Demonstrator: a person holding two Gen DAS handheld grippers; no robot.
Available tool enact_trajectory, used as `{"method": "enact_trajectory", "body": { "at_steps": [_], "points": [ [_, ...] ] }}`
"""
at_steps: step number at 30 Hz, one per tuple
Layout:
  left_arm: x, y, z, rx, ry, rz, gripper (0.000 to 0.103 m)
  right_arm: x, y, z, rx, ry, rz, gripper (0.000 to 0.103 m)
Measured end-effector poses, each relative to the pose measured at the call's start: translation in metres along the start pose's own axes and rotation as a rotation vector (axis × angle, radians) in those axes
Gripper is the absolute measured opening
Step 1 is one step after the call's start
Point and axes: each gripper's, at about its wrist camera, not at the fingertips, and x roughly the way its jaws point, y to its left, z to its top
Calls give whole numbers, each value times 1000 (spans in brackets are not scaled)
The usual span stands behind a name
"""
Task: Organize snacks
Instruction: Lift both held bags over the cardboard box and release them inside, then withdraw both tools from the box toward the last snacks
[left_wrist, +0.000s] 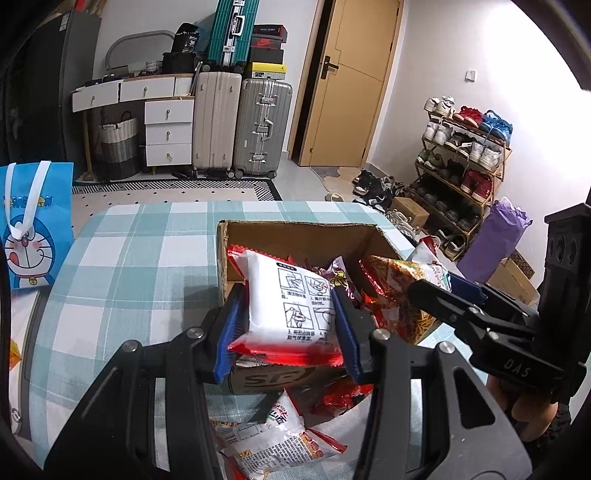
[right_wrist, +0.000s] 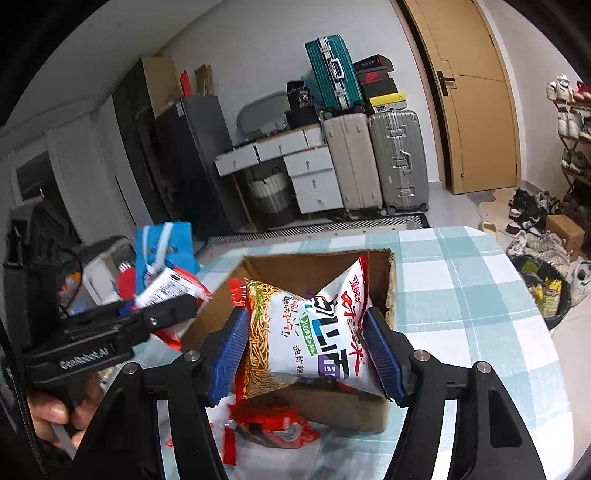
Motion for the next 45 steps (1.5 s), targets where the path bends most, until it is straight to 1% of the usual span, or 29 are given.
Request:
{"method": "enact_trajectory", "body": {
  "at_steps": [2,9,15,19,20,21,22,23,24,25,26,28,30,31,34,37,39,45],
  "points": [
    [4,1,0,1,5,6,43,1,-3,-1,11,-2,12,64],
    [12,2,-1,-1,13,9,43,7,-5,0,4,-1,10,62],
    [34,4,-3,-3,47,13,44,21,-7,1,24,15,24,63],
    [38,-2,-3,29,48,24,45,15,-8,2,12,-4,-6,68],
    [41,-3,-3,34,54,29,48,11,-11,2,11,-8,-17,74],
    [42,-4,-3,35,62,26,54,8,-12,2,13,-12,-21,78],
    [42,-4,-3,33,68,20,58,4,-15,1,17,-21,-27,78],
    [41,-5,-4,32,67,16,67,1,-18,1,21,-23,-34,80],
    [40,-6,-5,36,57,16,76,-2,-20,0,25,-22,-39,84],
    [38,-7,-5,39,51,22,80,-5,-22,-1,26,-23,-43,87],
    [36,-7,-5,40,45,30,81,-8,-23,-2,27,-23,-50,92],
    [32,-6,-5,35,47,32,81,-12,-25,-5,27,-30,-62,94],
    [27,-4,-7,27,47,27,84,-16,-27,-8,31,-23,-69,100],
    [24,-3,-9,27,43,31,84,-17,-27,-9,33,-20,-70,100],
    [13,0,-14,32,38,53,89,-18,-28,-15,38,-3,-76,102],
    [0,6,-22,26,26,70,101,-19,-27,-22,50,7,-79,102],
    [-8,11,-29,21,15,87,102,-18,-25,-28,52,19,-69,102],
    [-26,26,-54,-35,28,120,102,-16,-19,-42,47,53,-53,102]
  ]
}}
